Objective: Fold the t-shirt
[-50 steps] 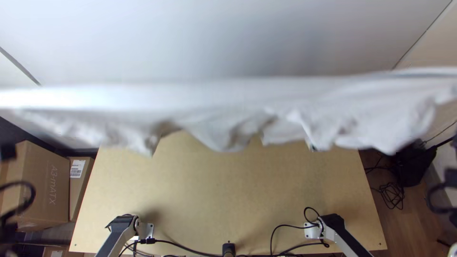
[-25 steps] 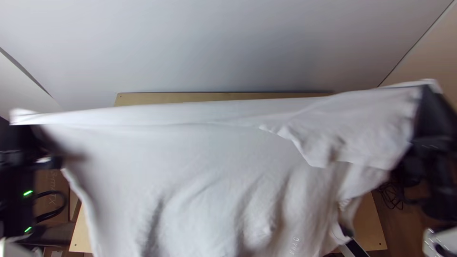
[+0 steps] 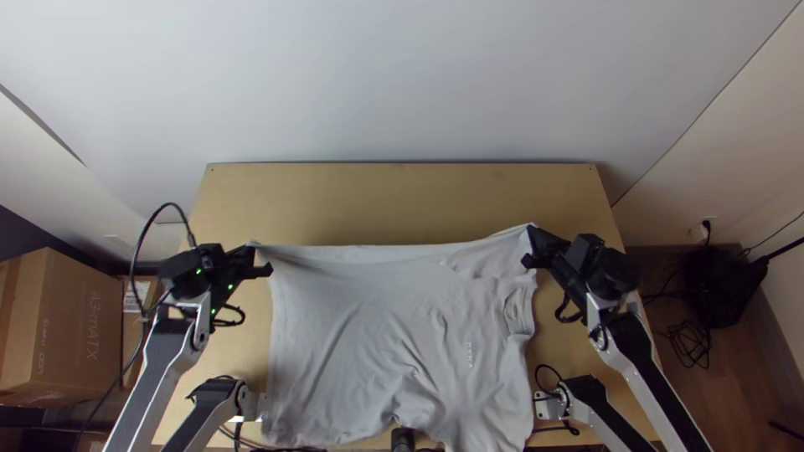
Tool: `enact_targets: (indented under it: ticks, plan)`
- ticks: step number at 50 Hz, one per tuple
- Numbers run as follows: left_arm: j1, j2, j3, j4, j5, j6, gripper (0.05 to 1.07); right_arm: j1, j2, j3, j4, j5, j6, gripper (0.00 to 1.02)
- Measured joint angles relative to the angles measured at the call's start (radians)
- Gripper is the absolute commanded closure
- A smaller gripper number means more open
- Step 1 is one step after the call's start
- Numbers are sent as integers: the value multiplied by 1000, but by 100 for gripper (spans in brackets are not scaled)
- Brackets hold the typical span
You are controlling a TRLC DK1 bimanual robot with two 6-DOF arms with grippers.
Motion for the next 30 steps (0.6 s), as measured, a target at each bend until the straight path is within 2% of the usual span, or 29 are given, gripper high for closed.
enact_targets:
  ticks: [6,10,30]
  plan:
    - [-7,149,-2,124,10,-8,105,-25,184,1,129,-25,8,100]
    - [-11,246,4,181,11,-11,105,-42,306,18,167,-30,11,100]
    - [5,639,240,264,36,-11,105,-65,708,322,185,-39,12,100]
